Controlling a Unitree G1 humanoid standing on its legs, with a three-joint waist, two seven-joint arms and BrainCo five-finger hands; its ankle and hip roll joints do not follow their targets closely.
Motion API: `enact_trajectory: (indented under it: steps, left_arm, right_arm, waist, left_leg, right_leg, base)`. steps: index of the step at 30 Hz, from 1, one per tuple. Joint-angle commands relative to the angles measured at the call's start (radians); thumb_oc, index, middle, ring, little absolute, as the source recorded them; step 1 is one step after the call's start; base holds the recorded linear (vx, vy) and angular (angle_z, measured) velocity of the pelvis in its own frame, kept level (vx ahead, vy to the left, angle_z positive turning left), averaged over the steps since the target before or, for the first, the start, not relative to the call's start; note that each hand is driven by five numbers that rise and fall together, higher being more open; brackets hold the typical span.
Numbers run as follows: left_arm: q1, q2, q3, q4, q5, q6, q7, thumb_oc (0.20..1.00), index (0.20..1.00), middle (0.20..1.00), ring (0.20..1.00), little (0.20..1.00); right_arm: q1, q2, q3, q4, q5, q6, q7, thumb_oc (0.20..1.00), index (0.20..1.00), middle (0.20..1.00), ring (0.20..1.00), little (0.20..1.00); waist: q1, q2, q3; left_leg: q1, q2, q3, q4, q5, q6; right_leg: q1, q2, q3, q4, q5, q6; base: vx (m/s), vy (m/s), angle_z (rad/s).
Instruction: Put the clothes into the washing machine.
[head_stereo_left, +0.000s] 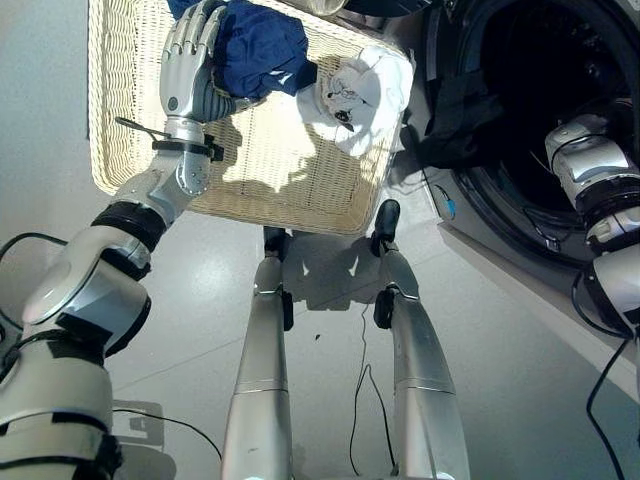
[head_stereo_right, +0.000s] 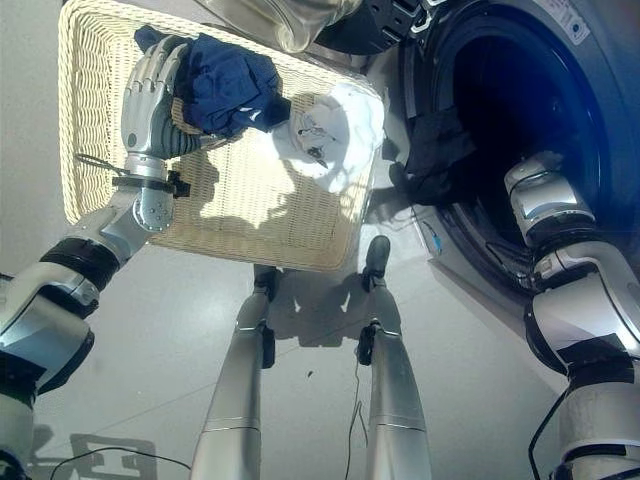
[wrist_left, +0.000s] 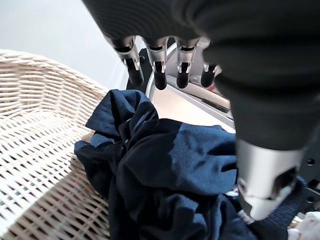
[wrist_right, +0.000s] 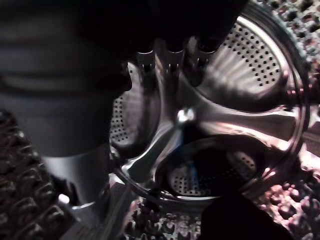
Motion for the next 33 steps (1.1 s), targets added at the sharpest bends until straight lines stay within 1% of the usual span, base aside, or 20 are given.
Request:
enact_trajectory:
  steps: [1, 2, 3, 4, 5, 7, 8, 9, 12, 13, 14, 17, 19, 21, 23, 24, 27, 28, 31, 33]
  left_arm:
    - [-0.084, -0.023, 0.023, 0.051, 0.023, 0.028, 0.028, 1.0, 1.0, 1.0, 1.0, 1.0]
    - [-0.083, -0.026, 0.021, 0.057, 0.021, 0.034, 0.022, 1.0, 1.0, 1.0, 1.0, 1.0]
    - [-0.095, -0.03, 0.017, 0.075, -0.003, 0.049, -0.009, 1.0, 1.0, 1.0, 1.0, 1.0]
    - [-0.093, -0.034, 0.017, 0.087, -0.013, 0.057, -0.028, 1.0, 1.0, 1.0, 1.0, 1.0]
    - [-0.094, -0.04, 0.012, 0.113, -0.033, 0.092, -0.088, 1.0, 1.0, 1.0, 1.0, 1.0]
    - [-0.098, -0.042, 0.008, 0.13, -0.047, 0.114, -0.125, 1.0, 1.0, 1.0, 1.0, 1.0]
    - [-0.091, -0.045, 0.005, 0.145, -0.083, 0.147, -0.184, 1.0, 1.0, 1.0, 1.0, 1.0]
    - [-0.09, -0.043, 0.008, 0.161, -0.09, 0.145, -0.197, 1.0, 1.0, 1.0, 1.0, 1.0]
    - [-0.07, -0.048, 0.014, 0.211, -0.133, 0.179, -0.266, 1.0, 1.0, 1.0, 1.0, 1.0]
    - [-0.069, -0.047, 0.019, 0.219, -0.141, 0.182, -0.272, 1.0, 1.0, 1.0, 1.0, 1.0]
    - [-0.063, -0.049, 0.021, 0.22, -0.141, 0.182, -0.274, 1.0, 1.0, 1.0, 1.0, 1.0]
    - [-0.047, -0.046, 0.051, 0.256, -0.182, 0.214, -0.358, 1.0, 1.0, 1.0, 1.0, 1.0]
    - [-0.037, -0.047, 0.055, 0.262, -0.181, 0.216, -0.37, 1.0, 1.0, 1.0, 1.0, 1.0]
    - [-0.027, -0.047, 0.069, 0.268, -0.19, 0.237, -0.412, 1.0, 1.0, 1.0, 1.0, 1.0]
    - [-0.028, -0.048, 0.071, 0.276, -0.195, 0.24, -0.422, 1.0, 1.0, 1.0, 1.0, 1.0]
    - [-0.035, -0.048, 0.073, 0.281, -0.185, 0.235, -0.419, 1.0, 1.0, 1.0, 1.0, 1.0]
    - [-0.038, -0.049, 0.074, 0.284, -0.183, 0.229, -0.401, 1.0, 1.0, 1.0, 1.0, 1.0]
    - [-0.047, -0.047, 0.078, 0.282, -0.181, 0.22, -0.376, 1.0, 1.0, 1.0, 1.0, 1.0]
    - [-0.047, -0.046, 0.095, 0.266, -0.174, 0.191, -0.315, 1.0, 1.0, 1.0, 1.0, 1.0]
    - [-0.06, -0.049, 0.11, 0.245, -0.16, 0.15, -0.242, 1.0, 1.0, 1.0, 1.0, 1.0]
  right_arm:
    - [-0.007, -0.093, -0.013, 0.02, -0.056, -0.057, -0.011, 1.0, 1.0, 1.0, 1.0, 1.0]
    - [0.002, -0.088, -0.015, 0.022, -0.061, -0.062, -0.006, 1.0, 1.0, 1.0, 1.0, 1.0]
    - [0.006, -0.081, -0.02, 0.025, -0.063, -0.077, 0.0, 1.0, 1.0, 1.0, 1.0, 1.0]
    - [0.014, -0.072, -0.023, 0.028, -0.062, -0.086, 0.005, 1.0, 1.0, 1.0, 1.0, 1.0]
    - [0.034, -0.06, -0.034, 0.025, -0.07, -0.109, 0.013, 1.0, 1.0, 1.0, 1.0, 1.0]
    - [0.043, -0.054, -0.041, 0.016, -0.072, -0.124, 0.017, 1.0, 1.0, 1.0, 1.0, 1.0]
    - [0.059, -0.047, -0.047, 0.009, -0.071, -0.139, 0.02, 1.0, 1.0, 1.0, 1.0, 1.0]
    - [0.061, -0.045, -0.052, 0.002, -0.072, -0.148, 0.02, 1.0, 1.0, 1.0, 1.0, 1.0]
    - [0.092, -0.032, -0.066, -0.027, -0.081, -0.183, 0.023, 1.0, 1.0, 1.0, 1.0, 1.0]
    - [0.09, -0.032, -0.066, -0.035, -0.082, -0.188, 0.023, 1.0, 1.0, 1.0, 1.0, 1.0]
    - [0.095, -0.031, -0.065, -0.037, -0.082, -0.189, 0.023, 1.0, 1.0, 1.0, 1.0, 1.0]
    - [0.105, -0.03, -0.077, -0.096, -0.1, -0.22, 0.02, 1.0, 1.0, 1.0, 1.0, 1.0]
    - [0.114, -0.027, -0.081, -0.111, -0.102, -0.221, 0.019, 1.0, 1.0, 1.0, 1.0, 1.0]
    - [0.124, -0.023, -0.087, -0.172, -0.113, -0.214, 0.009, 1.0, 1.0, 1.0, 1.0, 1.0]
    - [0.125, -0.021, -0.084, -0.187, -0.115, -0.215, 0.005, 1.0, 1.0, 1.0, 1.0, 1.0]
    - [0.119, -0.021, -0.082, -0.208, -0.115, -0.21, 0.001, 1.0, 1.0, 1.0, 1.0, 1.0]
    - [0.123, -0.016, -0.078, -0.246, -0.124, -0.203, -0.009, 1.0, 1.0, 1.0, 1.0, 1.0]
    - [0.122, -0.016, -0.076, -0.271, -0.124, -0.198, -0.014, 1.0, 1.0, 1.0, 1.0, 1.0]
    - [0.141, -0.008, -0.086, -0.312, -0.133, -0.188, -0.011, 1.0, 1.0, 1.0, 1.0, 1.0]
    - [0.158, 0.003, -0.101, -0.344, -0.146, -0.179, -0.009, 1.0, 1.0, 1.0, 1.0, 1.0]
  waist:
    - [0.014, -0.001, -0.018]
    - [0.014, -0.001, -0.018]
    - [0.01, -0.002, -0.018]
    - [0.01, -0.002, -0.018]
    - [0.005, -0.003, -0.018]
    - [0.0, -0.003, -0.018]
    - [-0.001, -0.005, -0.018]
    - [-0.006, -0.004, -0.018]
    - [-0.015, -0.007, -0.018]
    - [-0.018, -0.007, -0.018]
    - [-0.018, -0.007, -0.018]
    - [-0.029, -0.006, -0.018]
    - [-0.028, -0.007, -0.018]
    - [-0.033, -0.011, -0.018]
    - [-0.034, -0.013, -0.018]
    - [-0.037, -0.014, -0.018]
    - [-0.041, -0.016, -0.018]
    - [-0.044, -0.017, -0.018]
    - [-0.046, -0.02, -0.018]
    - [-0.049, -0.024, -0.018]
  left_leg:
    - [0.065, -0.082, 0.027, -0.106, 0.014, 0.065]
    - [0.072, -0.08, 0.029, -0.105, 0.007, 0.065]
    - [0.065, -0.081, 0.03, -0.107, 0.013, 0.064]
    - [0.072, -0.079, 0.032, -0.106, 0.006, 0.064]
    - [0.07, -0.075, 0.036, -0.107, 0.006, 0.063]
    - [0.061, -0.075, 0.037, -0.109, 0.014, 0.062]
    - [0.068, -0.073, 0.04, -0.111, 0.008, 0.061]
    - [0.06, -0.072, 0.041, -0.113, 0.015, 0.061]
    - [0.064, -0.069, 0.049, -0.116, 0.011, 0.059]
    - [0.056, -0.068, 0.049, -0.119, 0.018, 0.059]
    - [0.064, -0.067, 0.05, -0.119, 0.012, 0.059]
    - [0.054, -0.062, 0.059, -0.131, 0.021, 0.053]
    - [0.061, -0.061, 0.059, -0.131, 0.015, 0.053]
    - [0.056, -0.06, 0.062, -0.132, 0.017, 0.052]
    - [0.055, -0.059, 0.062, -0.133, 0.017, 0.052]
    - [0.044, -0.059, 0.061, -0.135, 0.025, 0.051]
    - [0.052, -0.057, 0.064, -0.137, 0.019, 0.05]
    - [0.043, -0.057, 0.065, -0.14, 0.027, 0.047]
    - [0.051, -0.055, 0.066, -0.141, 0.021, 0.045]
    - [0.042, -0.054, 0.065, -0.144, 0.027, 0.044]
  right_leg:
    - [0.032, 0.105, -0.075, 0.096, -0.101, 0.078]
    - [0.038, 0.107, -0.073, 0.098, -0.107, 0.079]
    - [0.031, 0.108, -0.073, 0.096, -0.102, 0.078]
    - [0.036, 0.108, -0.072, 0.098, -0.108, 0.079]
    - [0.033, 0.11, -0.069, 0.1, -0.108, 0.08]
    - [0.024, 0.11, -0.069, 0.098, -0.102, 0.08]
    - [0.03, 0.112, -0.066, 0.099, -0.107, 0.082]
    - [0.022, 0.112, -0.066, 0.096, -0.101, 0.081]
    - [0.023, 0.116, -0.062, 0.092, -0.103, 0.082]
    - [0.015, 0.115, -0.061, 0.089, -0.098, 0.08]
    - [0.021, 0.116, -0.06, 0.091, -0.103, 0.081]
    - [0.007, 0.118, -0.055, 0.086, -0.103, 0.078]
    - [0.014, 0.12, -0.053, 0.088, -0.11, 0.079]
    - [0.01, 0.123, -0.051, 0.09, -0.111, 0.078]
    - [0.008, 0.123, -0.051, 0.089, -0.111, 0.078]
    - [-0.001, 0.124, -0.051, 0.087, -0.106, 0.076]
    - [0.004, 0.125, -0.049, 0.086, -0.111, 0.076]
    - [-0.004, 0.124, -0.049, 0.083, -0.105, 0.075]
    - [0.002, 0.126, -0.045, 0.086, -0.114, 0.075]
    - [-0.007, 0.125, -0.046, 0.087, -0.11, 0.074]
  base:
    - [0.0, 0.0, 0.0]
    - [0.0, 0.0, 0.0]
    - [0.0, 0.0, 0.0]
    - [0.0, 0.0, 0.0]
    - [0.0, 0.0, 0.0]
    - [0.0, 0.0, 0.0]
    - [0.0, 0.0, 0.0]
    - [0.0, 0.0, 0.0]
    - [0.0, 0.0, 0.0]
    - [0.0, 0.0, 0.0]
    - [-0.01, 0.043, 0.0]
    - [-0.01, 0.056, -0.01]
    - [0.0, 0.0, 0.0]
    - [0.0, 0.0, 0.0]
    - [0.0, 0.0, 0.0]
    - [0.0, 0.0, 0.0]
    - [0.0, 0.02, -0.04]
    - [-0.01, 0.022, -0.03]
    - [0.0, 0.01, -0.01]
    - [0.0, 0.0, 0.0]
